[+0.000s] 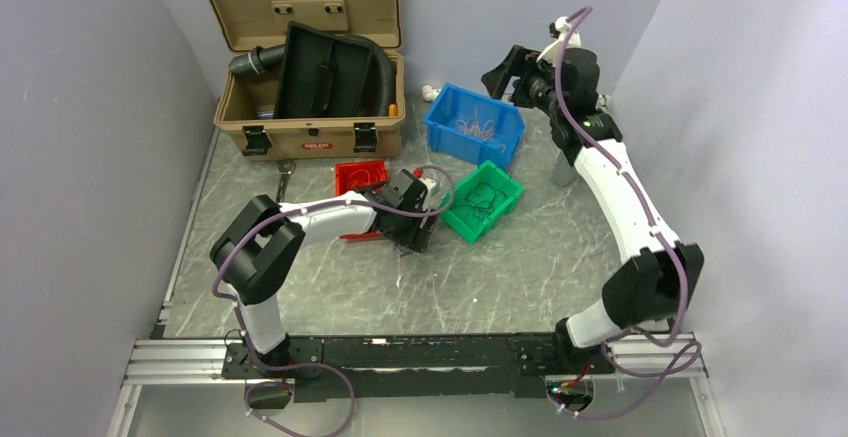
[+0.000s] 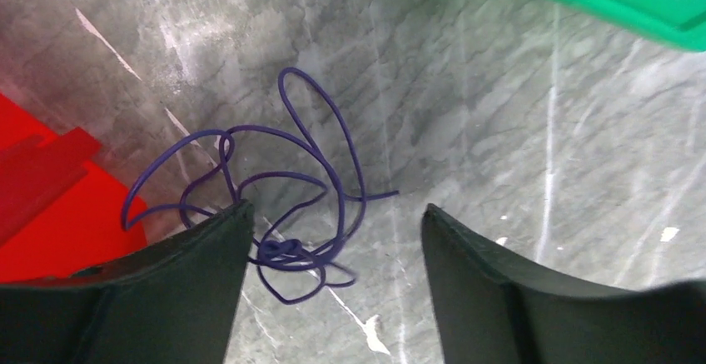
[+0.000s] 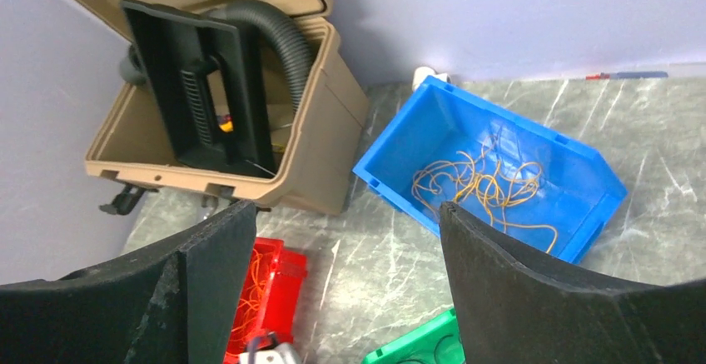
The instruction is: Untangle the cables
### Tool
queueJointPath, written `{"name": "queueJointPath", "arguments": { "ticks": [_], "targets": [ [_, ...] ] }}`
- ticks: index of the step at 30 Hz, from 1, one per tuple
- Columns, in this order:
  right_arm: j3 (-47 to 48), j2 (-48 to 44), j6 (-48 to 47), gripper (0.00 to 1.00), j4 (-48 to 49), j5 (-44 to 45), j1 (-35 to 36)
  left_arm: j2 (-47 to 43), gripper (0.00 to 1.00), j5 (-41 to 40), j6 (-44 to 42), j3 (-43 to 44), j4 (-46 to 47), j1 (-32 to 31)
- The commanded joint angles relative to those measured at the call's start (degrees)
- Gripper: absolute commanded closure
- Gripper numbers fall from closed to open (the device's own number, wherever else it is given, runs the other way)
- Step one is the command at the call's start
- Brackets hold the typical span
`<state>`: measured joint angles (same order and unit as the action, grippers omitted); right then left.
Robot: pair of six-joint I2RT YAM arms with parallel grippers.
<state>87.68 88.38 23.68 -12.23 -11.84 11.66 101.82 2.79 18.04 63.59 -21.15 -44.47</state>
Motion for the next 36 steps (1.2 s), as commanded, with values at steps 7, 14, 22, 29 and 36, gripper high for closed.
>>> {"name": "queueJointPath", "arguments": {
  "ticks": [7,14,22,29,36],
  "targets": [
    [-9.3,-15.2,0.5,0.19,4.1,3.6,-0.3,3.6,0.67,-2.6,0.2,-0.1,2.3,-1.6],
    [-10.7,-20.9,0.3,0.20,2.4,4.4,-0.3,0.7,1.00,-12.5,-1.2,1.5,-1.4,-5.4],
    [-12.4,-24.2,0.2,0.20,0.5,6.1,-0.5,-9.9,1.00,-11.9,-2.9,6.9,-6.4,-6.5],
    [-12.7,-26.1,0.1,0.20,0.4,6.5,-0.5,-9.8,1.00,6.6,-9.3,16.0,-5.1,-6.2],
    [-10.9,-26.9,-0.3,0.20,-0.7,6.3,-0.6,-3.7,1.00,8.0,-12.4,33.2,-12.2,-6.1]
  ]
}}
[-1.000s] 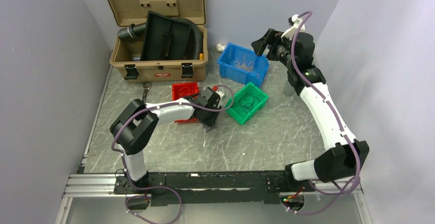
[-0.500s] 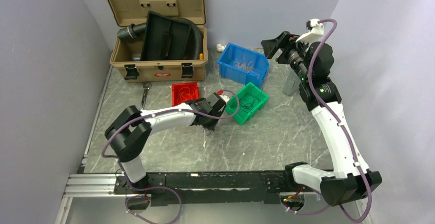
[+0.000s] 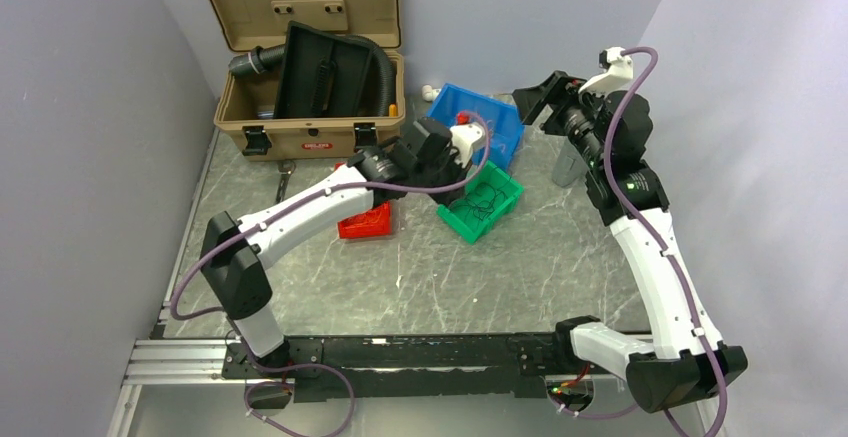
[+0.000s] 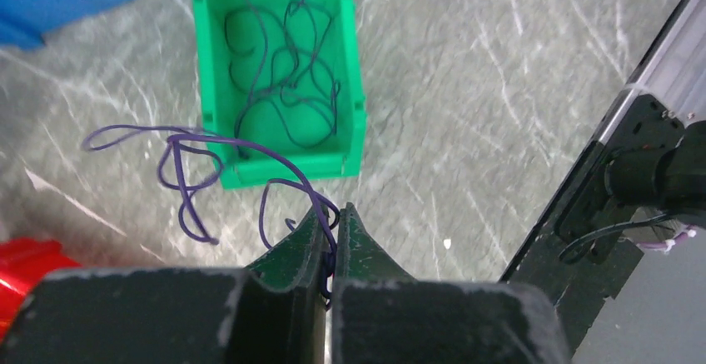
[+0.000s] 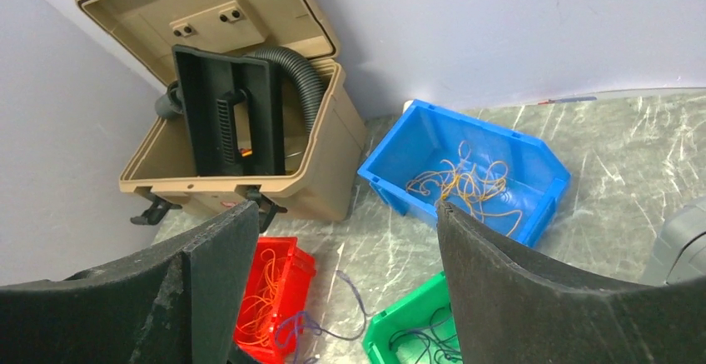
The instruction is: Untangle the cables
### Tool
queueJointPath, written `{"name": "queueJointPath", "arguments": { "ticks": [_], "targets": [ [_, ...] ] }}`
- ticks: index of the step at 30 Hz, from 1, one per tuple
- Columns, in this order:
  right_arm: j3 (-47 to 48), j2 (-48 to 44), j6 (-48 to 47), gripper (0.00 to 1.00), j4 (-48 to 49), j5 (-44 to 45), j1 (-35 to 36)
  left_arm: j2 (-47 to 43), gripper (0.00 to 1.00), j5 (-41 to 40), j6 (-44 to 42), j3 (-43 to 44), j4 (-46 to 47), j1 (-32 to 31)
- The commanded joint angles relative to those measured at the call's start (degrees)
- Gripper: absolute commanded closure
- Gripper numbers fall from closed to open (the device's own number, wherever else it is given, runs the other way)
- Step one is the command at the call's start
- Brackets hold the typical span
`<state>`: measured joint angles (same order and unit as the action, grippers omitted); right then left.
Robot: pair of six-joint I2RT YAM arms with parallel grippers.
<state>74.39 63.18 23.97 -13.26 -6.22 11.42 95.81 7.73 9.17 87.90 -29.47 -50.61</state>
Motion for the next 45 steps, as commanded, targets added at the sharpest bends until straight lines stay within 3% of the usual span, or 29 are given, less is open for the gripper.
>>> {"name": "queueJointPath", "arguments": {
  "ticks": [1,8,18,29,31,34,36,45],
  "targets": [
    [2.5,-1.9,-0.6,0.20,0.3,0.6,-0.4,2.8,1.00,2.9,-4.1,10.7,-4.7,0.0],
    [2.2,-3.4,0.0,0.20,1.1,0.6,-0.5,7.4,1.00,4.5,-4.9,17.7,-4.4,0.7],
    [-3.1,-7.8,1.0,0.21,4.0,6.1,-0.5,17.4,1.00,14.7,1.5,13.3,8.5,4.9],
    [-7.7,-9.6,2.8,0.21,4.7,8.9,-0.7,32.9,0.99,16.0,3.4,26.7,6.3,5.0],
    [-7.4,-9.6,2.6,0.21,4.4,9.3,-0.7,33.4,0.87,15.1,3.6,27.0,5.4,4.8],
    [-7.0,-9.6,2.1,0.20,4.1,9.4,-0.7,31.9,0.52,14.0,2.7,27.5,2.4,4.8],
    [-6.7,-9.6,2.1,0.21,3.7,9.4,-0.7,27.9,0.38,12.7,2.2,25.1,3.1,4.7],
    [-8.1,-9.2,3.9,0.20,2.6,7.0,-0.7,14.9,0.21,10.0,0.2,20.5,-1.2,4.7]
  ]
}}
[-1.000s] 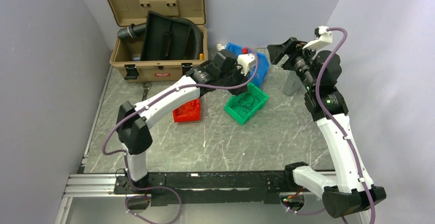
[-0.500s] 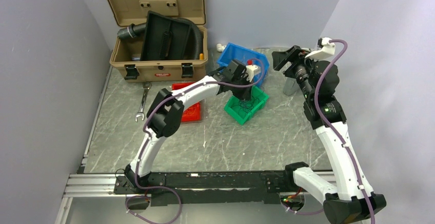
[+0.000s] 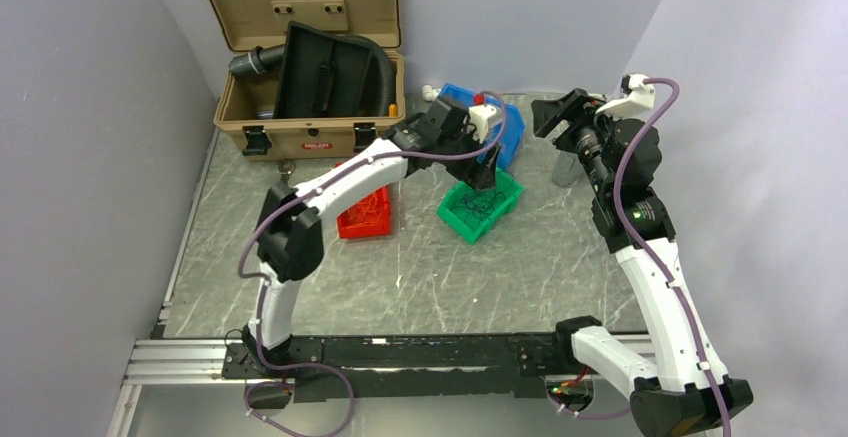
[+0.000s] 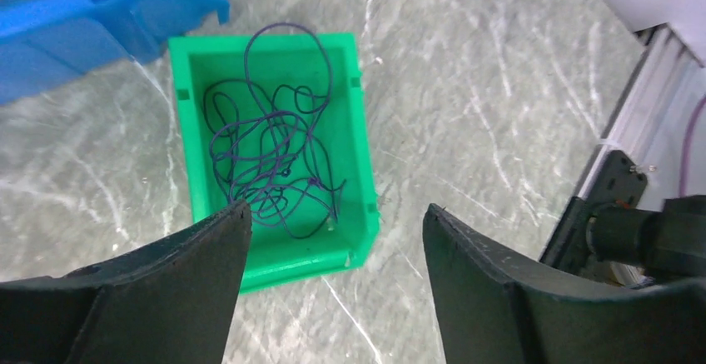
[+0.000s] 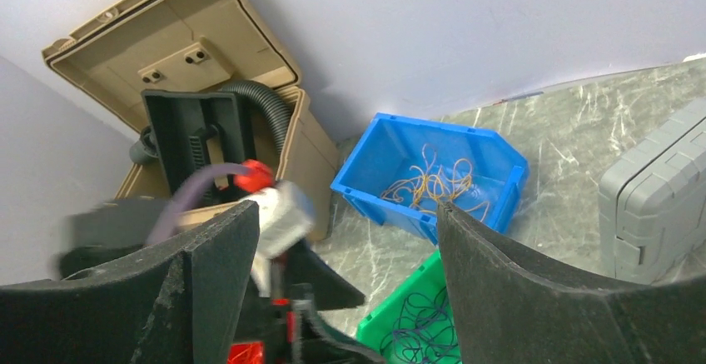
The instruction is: Untangle the cables
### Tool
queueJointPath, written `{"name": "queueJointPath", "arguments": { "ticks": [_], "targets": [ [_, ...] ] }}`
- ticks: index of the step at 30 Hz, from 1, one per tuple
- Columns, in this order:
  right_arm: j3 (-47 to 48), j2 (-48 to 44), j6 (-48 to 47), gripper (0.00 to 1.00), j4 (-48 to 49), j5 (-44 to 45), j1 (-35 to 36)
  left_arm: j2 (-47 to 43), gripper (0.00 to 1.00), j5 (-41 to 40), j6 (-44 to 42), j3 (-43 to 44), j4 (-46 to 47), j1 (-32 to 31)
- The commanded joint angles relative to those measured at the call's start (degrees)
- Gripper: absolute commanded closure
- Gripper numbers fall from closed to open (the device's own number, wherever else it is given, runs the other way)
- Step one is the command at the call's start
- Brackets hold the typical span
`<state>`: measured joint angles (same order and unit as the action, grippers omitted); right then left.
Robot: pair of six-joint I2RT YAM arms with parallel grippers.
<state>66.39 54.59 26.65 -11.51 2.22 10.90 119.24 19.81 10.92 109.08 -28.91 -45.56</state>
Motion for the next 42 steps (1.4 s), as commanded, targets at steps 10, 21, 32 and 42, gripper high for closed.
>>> {"name": "queueJointPath", "arguments": {
  "ticks": [10,21,32,42],
  "targets": [
    [-10.4,-3.0,2.0,0.04,-4.7,-7.5,-0.2,-38.4,0.01,-15.6,5.2,-35.6,12.3,2.5],
    [-45.2,-26.5,-4.3,0.00,14.8,-0.1,-0.1,-75.6,0.01,-36.3,2.1,-77.6,28.4,3.0],
    [-54.3,-23.7,-18.1,0.00,26.2,12.9,-0.2,-85.0,0.01,-54.6,-1.2,-88.5,26.9,3.3],
    [-59.3,1.3,-24.1,0.00,60.0,20.0,-1.8,-89.2,0.01,-54.7,-6.5,-99.2,46.5,20.8]
  ]
}}
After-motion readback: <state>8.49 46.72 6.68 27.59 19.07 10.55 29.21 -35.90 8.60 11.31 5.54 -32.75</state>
